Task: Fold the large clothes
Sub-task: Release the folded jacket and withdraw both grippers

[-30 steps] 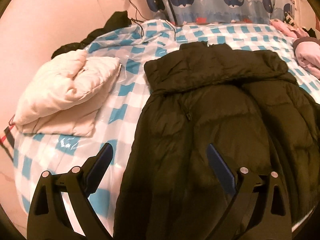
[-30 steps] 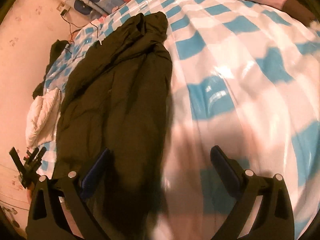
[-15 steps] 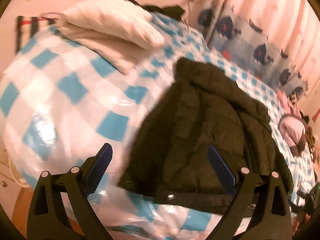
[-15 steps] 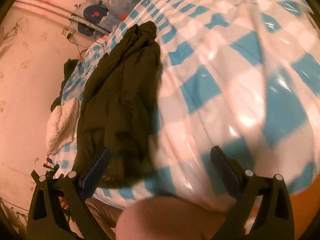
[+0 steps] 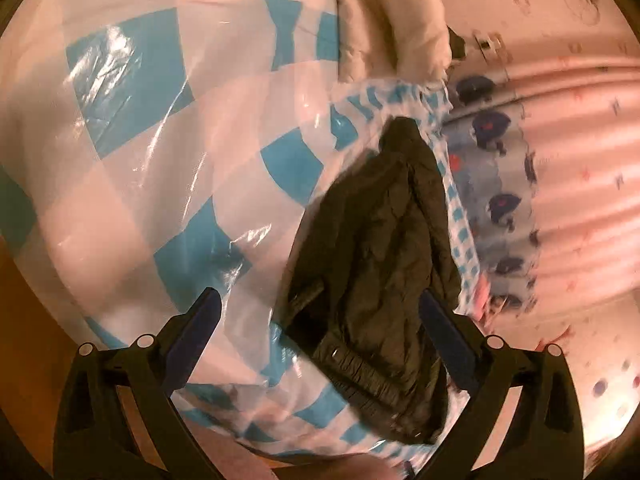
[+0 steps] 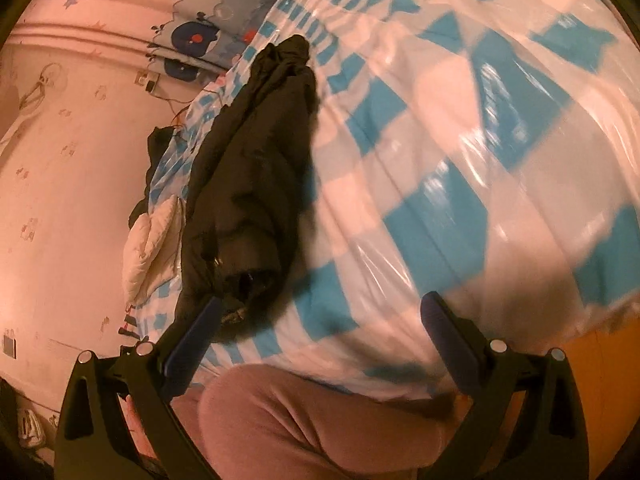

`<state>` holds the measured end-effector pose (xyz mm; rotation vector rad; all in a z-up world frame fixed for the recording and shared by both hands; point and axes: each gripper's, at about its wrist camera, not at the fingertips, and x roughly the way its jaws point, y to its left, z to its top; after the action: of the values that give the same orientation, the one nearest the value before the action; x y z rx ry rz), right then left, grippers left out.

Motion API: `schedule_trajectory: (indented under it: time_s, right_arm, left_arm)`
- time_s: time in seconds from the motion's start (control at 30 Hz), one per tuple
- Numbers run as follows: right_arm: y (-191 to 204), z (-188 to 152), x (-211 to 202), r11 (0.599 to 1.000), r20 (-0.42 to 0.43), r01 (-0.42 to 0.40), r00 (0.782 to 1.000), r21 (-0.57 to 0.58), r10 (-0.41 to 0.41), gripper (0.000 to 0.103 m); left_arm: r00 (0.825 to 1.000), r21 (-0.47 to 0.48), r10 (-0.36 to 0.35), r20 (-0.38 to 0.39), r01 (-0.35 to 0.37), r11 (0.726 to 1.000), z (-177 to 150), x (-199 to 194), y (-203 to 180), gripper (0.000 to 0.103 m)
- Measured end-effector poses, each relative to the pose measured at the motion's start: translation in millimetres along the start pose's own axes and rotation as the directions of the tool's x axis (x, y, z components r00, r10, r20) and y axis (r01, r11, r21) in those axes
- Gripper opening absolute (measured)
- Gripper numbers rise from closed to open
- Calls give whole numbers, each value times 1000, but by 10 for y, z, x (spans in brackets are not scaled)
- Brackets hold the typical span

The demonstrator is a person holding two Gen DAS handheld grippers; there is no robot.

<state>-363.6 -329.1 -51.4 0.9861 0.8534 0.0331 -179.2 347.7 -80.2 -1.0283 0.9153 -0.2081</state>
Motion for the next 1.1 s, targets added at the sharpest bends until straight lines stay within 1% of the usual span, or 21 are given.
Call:
schedule_trajectory:
  time_s: [0.07, 0.13, 0.17, 0.23, 0.3, 0.33, 0.4, 0.43, 0.47, 0.5, 0.57, 0.6, 0.67, 0.77, 0.83, 0.9, 0.93, 0.97, 1.0, 1.03, 1.1]
  right_arm:
    - [83, 122, 62, 1000, -10, 0, 1000, -23, -1, 96]
    - [178, 226, 163, 999, -27, 6, 1000, -43, -7, 96]
    - [237, 277, 227, 998, -38, 18, 999, -60, -20, 96]
    - [406, 329, 321, 988, -44, 64, 997, -139, -71, 96]
    - [595, 301, 310, 962, 11, 114, 993, -248, -115, 96]
    - [724, 243, 294, 926, 56, 167, 986, -339, -157, 96]
    - [933, 31, 293, 820, 125, 239, 971, -520, -204, 96]
    - [967, -56, 308, 778, 146, 270, 963, -567, -228, 96]
    - [996, -153, 332, 723, 179, 319, 947, -613, -267, 96]
    - [1011, -260, 372, 646, 237, 398, 915, -652, -326, 96]
    - [992, -345, 466, 547, 297, 483, 869, -684, -396, 96]
    - [972, -354, 518, 521, 306, 502, 855, -690, -418, 96]
    - [950, -307, 540, 514, 335, 532, 839, -673, -430, 96]
    - [983, -211, 672, 464, 396, 606, 786, -646, -475, 96]
    - [1019, -163, 746, 448, 421, 626, 771, -638, -478, 96]
    - [1073, -171, 796, 427, 433, 628, 769, -651, -470, 96]
    - [1086, -187, 761, 442, 449, 632, 770, -637, -453, 96]
    - [1083, -145, 727, 486, 443, 617, 785, -619, -433, 96]
    - [988, -31, 603, 605, 417, 579, 815, -546, -402, 96]
    - [888, 61, 495, 690, 408, 550, 829, -471, -382, 96]
    - [500, 261, 230, 879, 370, 419, 872, -228, -320, 96]
  left_arm:
    - [999, 67, 27, -19, -25, 997, -44, 74, -151, 95]
    - [994, 181, 106, -9, -103, 978, -109, 155, -377, 95]
    - [992, 213, 124, -1, -121, 970, -127, 176, -440, 95]
    - [984, 266, 173, 35, -176, 948, -197, 234, -561, 95]
    - [976, 289, 209, 61, -218, 932, -238, 258, -615, 95]
    - [971, 315, 226, 70, -237, 919, -265, 270, -662, 95]
    - [965, 374, 245, 89, -261, 890, -308, 276, -745, 95]
    - [965, 391, 246, 93, -263, 882, -314, 272, -762, 95]
    - [965, 396, 244, 93, -260, 881, -315, 257, -763, 95]
    - [967, 393, 239, 90, -255, 884, -306, 240, -747, 95]
    - [971, 368, 226, 76, -238, 899, -277, 217, -694, 95]
    - [974, 348, 217, 65, -226, 910, -256, 208, -659, 95]
    - [978, 320, 202, 51, -208, 924, -237, 219, -607, 95]
    - [982, 284, 183, 43, -188, 940, -217, 202, -530, 95]
    - [984, 263, 175, 42, -180, 948, -201, 167, -477, 95]
    - [984, 244, 170, 44, -176, 954, -189, 144, -430, 95]
    - [985, 235, 167, 44, -172, 957, -184, 132, -405, 95]
    - [986, 229, 163, 44, -169, 959, -178, 125, -389, 95]
    - [986, 223, 160, 44, -166, 961, -171, 113, -372, 95]
    - [987, 215, 157, 44, -162, 963, -164, 101, -352, 95]
    - [988, 207, 150, 42, -155, 966, -151, 90, -328, 95]
